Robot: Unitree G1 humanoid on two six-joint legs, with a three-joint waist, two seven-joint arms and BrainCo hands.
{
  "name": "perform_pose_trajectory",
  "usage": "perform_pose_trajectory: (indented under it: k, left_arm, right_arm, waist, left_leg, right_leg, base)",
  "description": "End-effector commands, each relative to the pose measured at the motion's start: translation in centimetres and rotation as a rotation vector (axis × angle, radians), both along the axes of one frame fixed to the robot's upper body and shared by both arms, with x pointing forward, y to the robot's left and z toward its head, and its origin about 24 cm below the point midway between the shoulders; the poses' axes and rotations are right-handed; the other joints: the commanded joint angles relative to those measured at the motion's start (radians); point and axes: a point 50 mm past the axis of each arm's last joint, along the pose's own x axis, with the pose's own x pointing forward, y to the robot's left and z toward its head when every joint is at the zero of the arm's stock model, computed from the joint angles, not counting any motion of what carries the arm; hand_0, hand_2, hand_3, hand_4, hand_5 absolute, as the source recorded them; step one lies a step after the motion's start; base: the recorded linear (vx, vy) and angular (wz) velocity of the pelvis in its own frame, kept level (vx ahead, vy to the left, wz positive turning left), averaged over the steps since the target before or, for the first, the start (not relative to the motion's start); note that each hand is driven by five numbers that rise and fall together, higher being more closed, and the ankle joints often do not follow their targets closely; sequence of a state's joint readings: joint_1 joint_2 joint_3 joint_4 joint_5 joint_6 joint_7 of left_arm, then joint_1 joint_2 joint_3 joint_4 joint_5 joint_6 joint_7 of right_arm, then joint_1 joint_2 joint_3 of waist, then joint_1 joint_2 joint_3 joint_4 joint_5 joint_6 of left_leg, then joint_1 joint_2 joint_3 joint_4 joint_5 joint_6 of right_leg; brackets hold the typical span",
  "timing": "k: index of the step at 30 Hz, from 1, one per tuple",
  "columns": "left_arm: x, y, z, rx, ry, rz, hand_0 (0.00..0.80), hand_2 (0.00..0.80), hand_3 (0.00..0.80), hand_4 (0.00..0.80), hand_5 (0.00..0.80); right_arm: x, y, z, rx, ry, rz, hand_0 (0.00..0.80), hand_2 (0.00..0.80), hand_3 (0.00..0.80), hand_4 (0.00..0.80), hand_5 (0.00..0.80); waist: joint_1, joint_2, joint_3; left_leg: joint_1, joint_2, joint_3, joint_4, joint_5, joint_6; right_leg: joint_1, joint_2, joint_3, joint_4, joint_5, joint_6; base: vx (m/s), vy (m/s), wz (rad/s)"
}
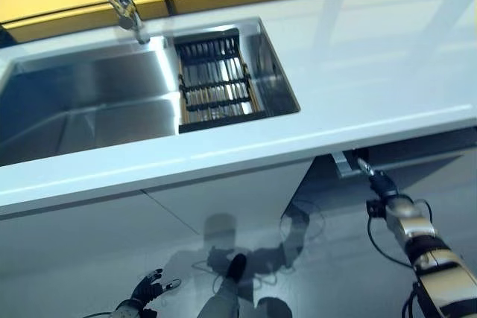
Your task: Take plates into dishwasher
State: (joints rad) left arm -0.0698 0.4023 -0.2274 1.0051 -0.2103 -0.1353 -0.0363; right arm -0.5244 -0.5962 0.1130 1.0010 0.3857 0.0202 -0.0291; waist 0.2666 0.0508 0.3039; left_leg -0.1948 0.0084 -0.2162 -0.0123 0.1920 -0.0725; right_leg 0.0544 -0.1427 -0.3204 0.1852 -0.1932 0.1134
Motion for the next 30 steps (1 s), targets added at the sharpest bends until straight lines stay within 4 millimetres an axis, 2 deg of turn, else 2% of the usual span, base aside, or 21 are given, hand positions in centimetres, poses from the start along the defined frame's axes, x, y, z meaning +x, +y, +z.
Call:
perform_pose_trajectory:
  k: [1,2,6,8,9,12,14,23,26,30]
  left_arm:
    - [-0.7,1.3,0.0,0.054,0.02,0.029,0.0,0.0,0.0,0.0,0.0]
    - [-0.8,1.3,-0.1,0.054,0.021,0.032,0.0,0.0,0.0,0.0,0.0]
    - [-1.9,1.4,-0.6,0.042,0.034,0.071,0.0,0.0,0.0,0.0,0.0]
    - [-2.0,1.5,-0.6,0.041,0.035,0.082,0.0,0.0,0.0,0.0,0.0]
    - [-2.3,1.7,-0.6,0.036,0.035,0.101,0.0,0.0,0.0,0.0,0.0]
    - [-2.5,1.9,-0.7,0.032,0.039,0.116,0.0,0.0,0.0,0.0,0.0]
    - [-3.0,2.1,-0.8,0.029,0.049,0.142,0.0,0.0,0.0,0.0,0.0]
    - [-3.5,2.6,-0.9,0.005,0.05,0.207,0.0,0.0,0.0,0.0,0.0]
    - [-3.7,2.7,-1.0,0.007,0.053,0.219,0.0,0.0,0.0,0.0,0.0]
    - [-4.3,2.8,-1.2,0.007,0.067,0.238,0.0,0.0,0.0,0.0,0.0]
  right_arm:
    - [-2.6,-1.3,-2.1,0.052,0.001,-0.079,0.0,0.0,0.0,0.0,0.0]
    - [-3.3,-1.5,-2.7,0.053,0.018,-0.084,0.0,0.0,0.0,0.0,0.0]
    - [-8.7,-2.4,-7.1,0.089,0.156,-0.161,0.0,0.0,0.0,0.0,0.0]
    - [-10.4,-2.6,-8.3,0.102,0.209,-0.192,0.0,0.0,0.0,0.0,0.0]
    - [-12.8,-2.8,-9.8,0.121,0.268,-0.219,0.0,0.0,0.0,0.0,0.0]
    - [-14.7,-2.8,-10.9,0.133,0.322,-0.238,0.0,0.0,0.0,0.0,0.0]
    - [-17.0,-2.7,-12.1,0.129,0.396,-0.247,0.0,0.0,0.0,0.0,0.0]
    - [-21.3,-3.0,-13.4,0.107,0.538,-0.256,0.0,0.0,0.0,0.0,0.0]
    - [-22.2,-3.0,-13.7,0.108,0.563,-0.254,0.0,0.0,0.0,0.0,0.0]
    - [-22.5,-2.8,-13.8,0.113,0.569,-0.235,0.0,0.0,0.0,0.0,0.0]
  waist:
    - [-0.016,-0.054,-0.06]
    - [-0.02,-0.054,-0.066]
    - [-0.054,-0.053,-0.109]
    - [-0.067,-0.052,-0.118]
    - [-0.086,-0.049,-0.121]
    - [-0.101,-0.046,-0.122]
    - [-0.122,-0.046,-0.122]
    - [-0.158,-0.048,-0.098]
    - [-0.162,-0.05,-0.091]
    - [-0.166,-0.053,-0.09]
  left_leg:
    - [0.006,0.018,0.065,0.031,-0.052,0.016]
    - [0.01,0.02,0.066,0.028,-0.051,0.014]
    - [0.044,0.045,0.076,0.016,-0.043,-0.002]
    - [0.054,0.052,0.08,0.012,-0.039,-0.008]
    - [0.068,0.065,0.089,0.009,-0.034,-0.017]
    - [0.081,0.075,0.098,0.005,-0.03,-0.024]
    - [0.087,0.088,0.11,0.014,-0.029,-0.032]
    - [0.101,0.119,0.144,0.037,-0.016,-0.049]
    - [0.1,0.122,0.155,0.038,-0.009,-0.052]
    - [0.101,0.126,0.164,0.038,-0.001,-0.056]
  right_leg:
    - [0.032,-0.018,0.06,-0.103,0.16,-0.008]
    - [0.034,-0.014,0.061,-0.106,0.16,-0.011]
    - [0.046,0.02,0.072,-0.115,0.156,-0.036]
    - [0.048,0.033,0.081,-0.116,0.155,-0.045]
    - [0.054,0.05,0.092,-0.114,0.151,-0.056]
    - [0.061,0.065,0.105,-0.114,0.149,-0.063]
    - [0.068,0.08,0.127,-0.111,0.144,-0.072]
    - [0.101,0.109,0.174,-0.111,0.141,-0.078]
    - [0.113,0.115,0.187,-0.123,0.146,-0.078]
    - [0.124,0.122,0.202,-0.14,0.156,-0.078]
  base:
    - [-0.1,-0.061,0.13]
    - [-0.103,-0.049,0.05]
    - [-0.075,-0.028,0.05]
    - [-0.098,-0.035,-0.08]
    - [-0.121,-0.038,-0.19]
    - [-0.089,-0.025,-0.1]
    - [-0.106,-0.028,-0.13]
    - [-0.079,-0.029,-0.16]
    - [-0.03,-0.005,-0.13]
    - [0.0,0.0,0.0]
